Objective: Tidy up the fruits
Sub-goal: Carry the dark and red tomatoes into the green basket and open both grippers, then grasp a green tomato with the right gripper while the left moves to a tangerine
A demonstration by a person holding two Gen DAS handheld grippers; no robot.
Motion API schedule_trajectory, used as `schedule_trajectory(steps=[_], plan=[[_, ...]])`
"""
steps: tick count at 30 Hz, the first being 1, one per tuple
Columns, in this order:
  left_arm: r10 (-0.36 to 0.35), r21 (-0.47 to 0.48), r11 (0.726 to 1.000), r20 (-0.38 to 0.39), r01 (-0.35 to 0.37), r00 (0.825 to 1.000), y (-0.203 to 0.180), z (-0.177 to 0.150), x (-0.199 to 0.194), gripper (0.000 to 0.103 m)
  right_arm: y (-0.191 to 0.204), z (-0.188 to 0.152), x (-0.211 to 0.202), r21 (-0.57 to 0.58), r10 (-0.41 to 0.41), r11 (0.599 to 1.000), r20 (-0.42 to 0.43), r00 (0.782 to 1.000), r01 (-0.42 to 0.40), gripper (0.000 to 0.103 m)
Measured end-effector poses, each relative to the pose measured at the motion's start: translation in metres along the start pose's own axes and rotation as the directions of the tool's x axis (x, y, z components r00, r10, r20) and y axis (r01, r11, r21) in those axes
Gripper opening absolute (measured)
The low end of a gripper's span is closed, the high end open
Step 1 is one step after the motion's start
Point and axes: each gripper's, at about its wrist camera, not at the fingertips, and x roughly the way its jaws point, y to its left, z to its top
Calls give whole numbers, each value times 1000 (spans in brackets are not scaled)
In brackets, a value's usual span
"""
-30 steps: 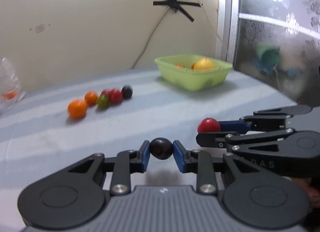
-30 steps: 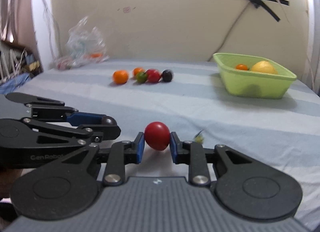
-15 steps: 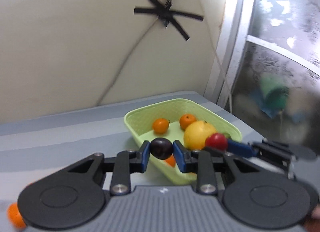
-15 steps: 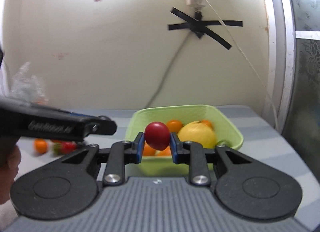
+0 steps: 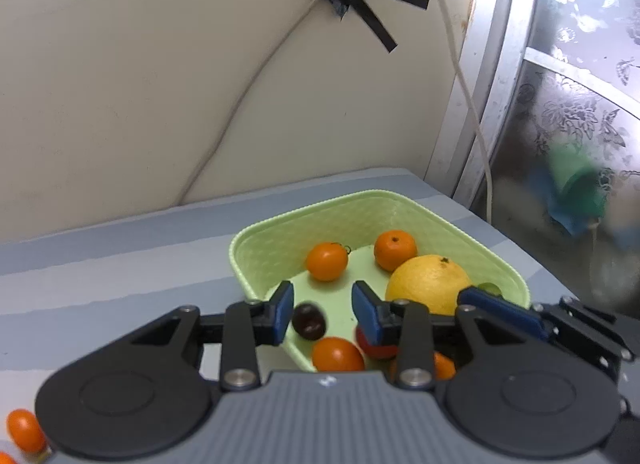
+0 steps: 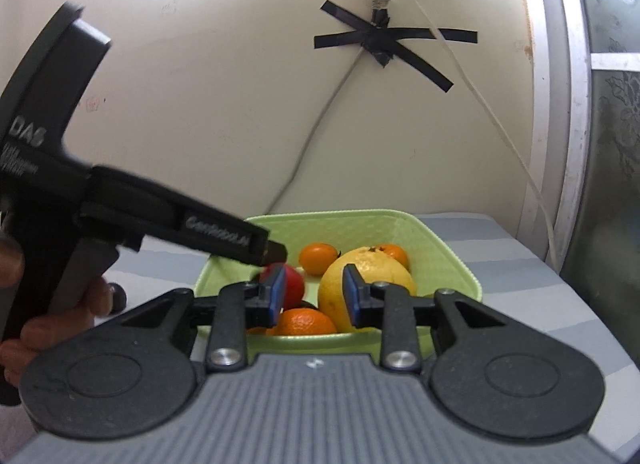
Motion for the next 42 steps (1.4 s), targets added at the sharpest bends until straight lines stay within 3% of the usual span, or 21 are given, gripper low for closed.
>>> schedule_trajectory(steps=[4,7,14,18,21,23,26,32,38,42], plan=[[2,-1,1000,66,-2,998,4,-12,-44,34,-6,0,-8,34,-1,999,35,999,0,34],[28,-26,999,105,-25,994,21,-39,-86,34,-6,2,-20,65,15,998,57,998,-19,34],[218,-126,970,66,-209,974,87,-118,-156,33,33,2,-43,19,190,982,7,982,-190,33],[295,-177,943,54,-281,954,116,-135,-174,34,78,1,-37,-71,281,955,-74,957,-286,33],[343,-198,924,56,-326,938,134,-134,-174,39,113,3,-24,-167,308,931,-118,944,-325,33],[336,-198,927,65,-318,940,141,-130,-170,47,133,5,-11,-210,329,911,-146,933,-354,33],[315,-168,939,60,-302,947,144,-120,-154,50,162,3,5,-290,342,878,-177,923,-380,33],[272,-124,956,46,-265,961,150,-113,-131,51,207,-8,34,-519,289,782,-191,938,-346,34],[251,-124,961,26,-246,968,154,-119,-121,50,224,-21,50,-658,241,681,-212,947,-321,33],[238,-116,965,22,-234,971,153,-122,-119,40,229,-30,49,-731,218,623,-178,959,-278,29]])
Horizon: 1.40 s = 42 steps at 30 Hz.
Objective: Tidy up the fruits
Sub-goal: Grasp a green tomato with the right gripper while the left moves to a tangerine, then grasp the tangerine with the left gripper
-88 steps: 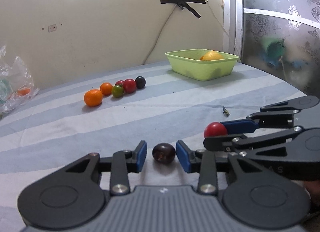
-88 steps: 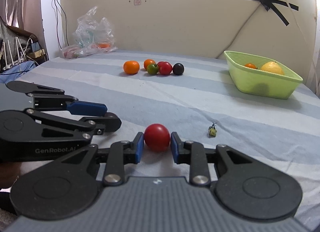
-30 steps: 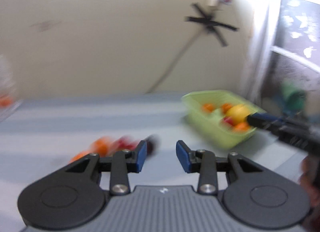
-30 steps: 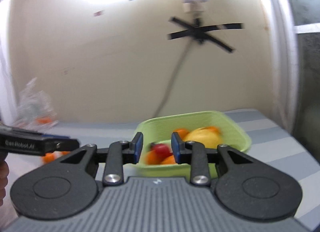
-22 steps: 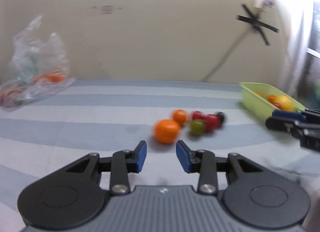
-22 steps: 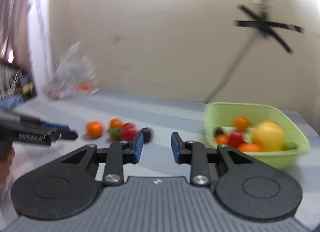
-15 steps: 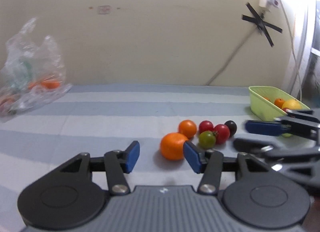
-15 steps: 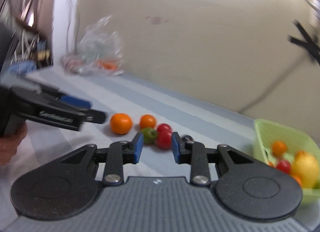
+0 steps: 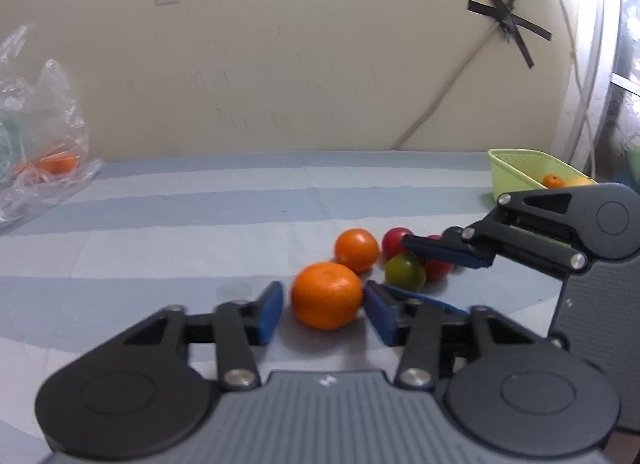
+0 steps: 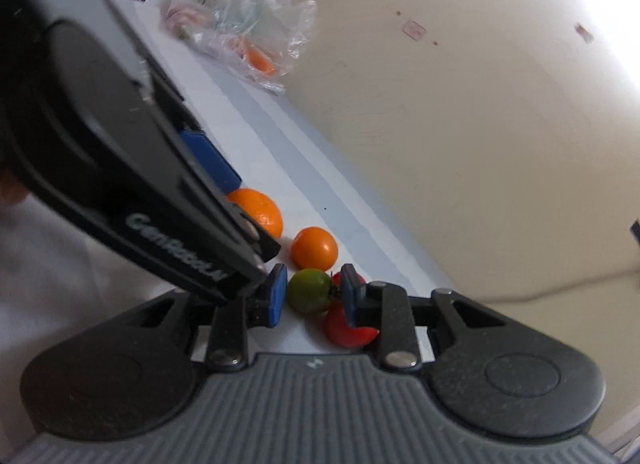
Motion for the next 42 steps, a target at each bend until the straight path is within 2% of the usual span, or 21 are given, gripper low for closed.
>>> schedule_trajectory(steps=[2,4,8,12,18,23,25,27,29,31,32,33,37,42], plan=[[11,10,1000,4,-11,1000,-2,-1,-2,39,2,-2,-3,-8,-20,1000,2,1000,20,28],[-7,-6,1000,5,7,1000,-4,-4,-8,39,3,-3,-10,7,-46,999,5,999,46,28],[-52,-12,999,37,52,998,-12,-18,-39,39,-5,-8,-51,136,-37,990,34,999,32,28],[-94,0,996,29,94,995,-28,-43,-68,39,-9,-27,-104,306,27,951,39,999,-38,28],[-125,-14,992,6,125,992,-48,-71,-95,39,5,-59,-153,448,56,892,15,998,-57,28],[-137,9,991,3,137,991,-65,-83,-109,39,11,-74,-165,546,97,834,-7,995,-78,30],[-127,33,991,-3,127,992,-71,-86,-111,40,17,-70,-157,564,100,822,-9,995,-78,31],[-100,62,993,2,100,995,-77,-88,-114,40,18,-71,-159,574,97,815,-14,995,-72,31],[-87,73,994,16,86,996,-80,-88,-118,46,18,-73,-164,584,98,808,-7,995,-75,32],[-84,71,994,32,81,996,-80,-86,-123,49,18,-74,-168,585,90,808,-2,996,-72,39],[-82,74,994,39,79,996,-80,-85,-126,50,17,-74,-168,585,90,808,1,996,-74,48],[-80,78,994,42,76,996,-80,-85,-126,51,18,-75,-170,585,90,807,8,996,-78,50],[-63,87,994,28,60,998,-82,-86,-123,52,20,-76,-174,576,99,812,23,995,-94,50],[-48,87,995,8,47,999,-83,-87,-117,51,17,-80,-172,595,102,799,13,995,-90,50]])
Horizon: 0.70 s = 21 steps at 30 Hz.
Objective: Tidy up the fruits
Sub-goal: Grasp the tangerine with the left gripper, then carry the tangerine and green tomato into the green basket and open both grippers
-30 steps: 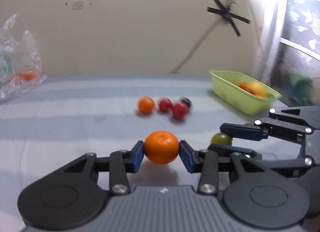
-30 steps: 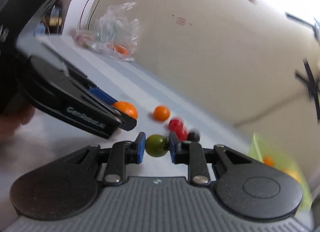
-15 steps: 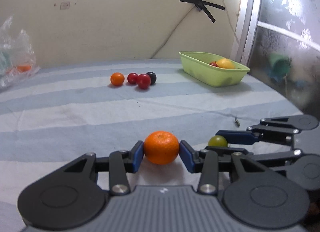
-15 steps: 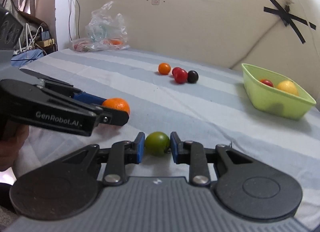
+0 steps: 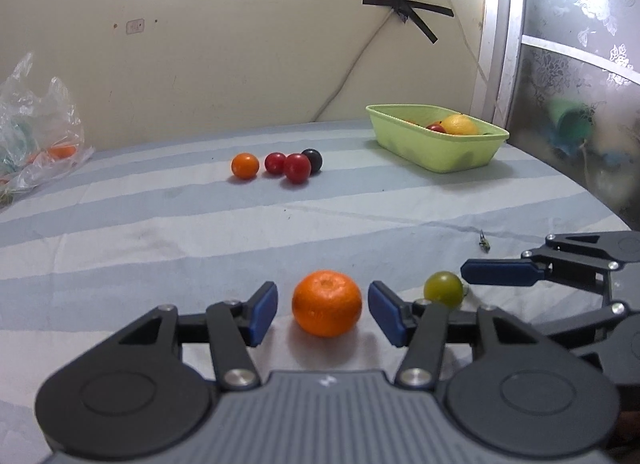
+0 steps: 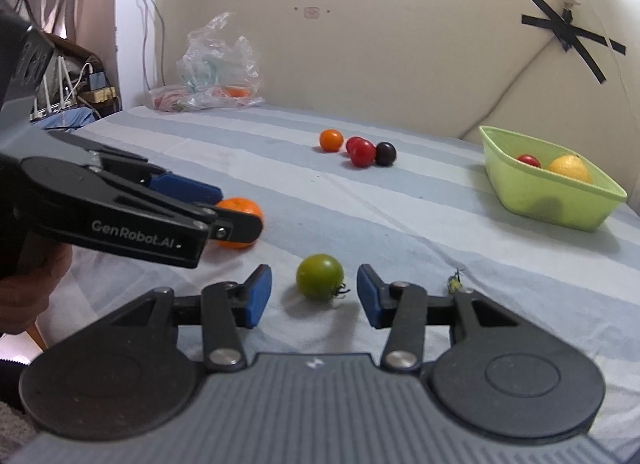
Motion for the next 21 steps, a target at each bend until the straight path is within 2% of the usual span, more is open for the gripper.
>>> schedule_trajectory(steps=[4,5,6,7,11,17,21], plan=[[6,7,1000,-13,-6,1000,-1,-2,4,47,-5,-2,4,24,3,1000,-28,1000,-2,49],[2,3,1000,-20,-2,1000,-1,-2,5,39,-5,-2,4,28,7,1000,-27,1000,-6,46],[-1,1,1000,-25,1,1000,-1,-3,6,40,-4,-3,3,25,8,1000,-24,1000,-8,36],[5,1,1000,-22,-5,1000,-2,-4,6,39,-4,-3,3,18,10,1000,-23,1000,-10,31],[-11,-2,1000,-20,11,1000,-5,4,7,39,-5,-4,1,23,21,1000,-18,1000,-20,28],[-69,46,997,27,68,997,-22,49,25,39,-33,8,-3,94,-26,995,41,999,23,28],[-101,83,992,76,95,992,-41,95,53,39,-71,28,-3,129,-129,985,113,985,114,28]])
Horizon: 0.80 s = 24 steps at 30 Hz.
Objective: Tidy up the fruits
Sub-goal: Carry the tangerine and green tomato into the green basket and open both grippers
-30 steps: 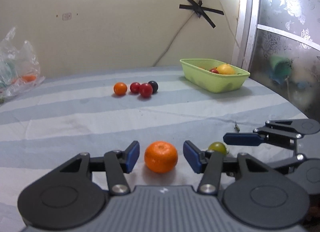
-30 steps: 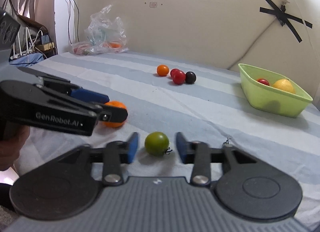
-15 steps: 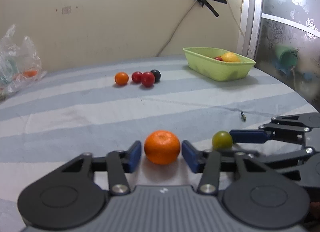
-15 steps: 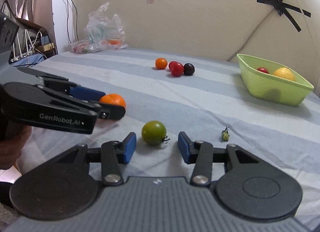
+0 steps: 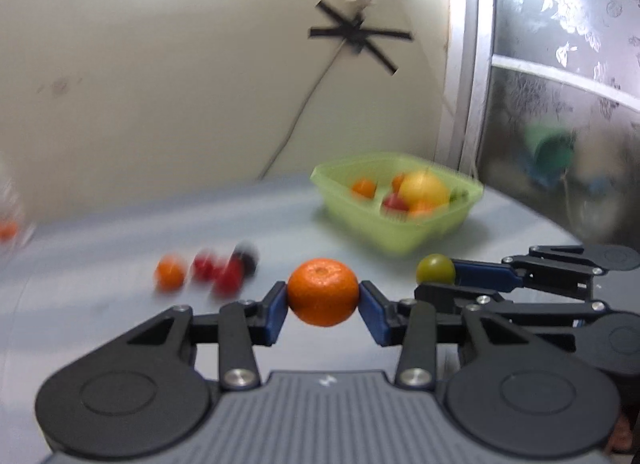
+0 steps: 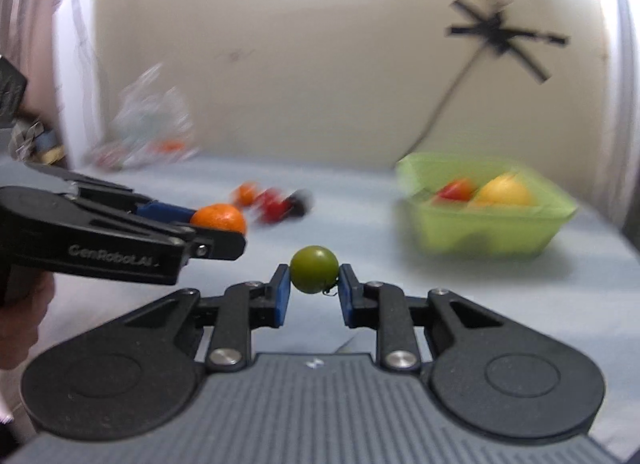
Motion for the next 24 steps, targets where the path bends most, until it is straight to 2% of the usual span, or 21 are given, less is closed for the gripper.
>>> schedule_trajectory(steps=[4,8,14,17,20,24], plan=[[-54,0,999,7,54,999,-11,46,46,39,-38,23,14,59,-90,995,55,994,86,28],[-101,-34,994,-43,99,994,-15,84,103,39,-65,36,33,88,-163,984,68,984,157,28],[-113,-24,994,-118,111,987,-26,98,159,39,-78,37,59,64,-229,972,46,972,226,30],[-95,-20,995,-143,93,985,-31,95,175,41,-80,33,68,59,-240,970,36,970,238,33],[-78,-26,997,-147,75,986,-33,93,180,47,-82,33,67,71,-230,971,44,972,227,48],[-71,-48,997,-102,66,992,-26,94,159,48,-86,34,58,93,-236,969,94,967,228,48]])
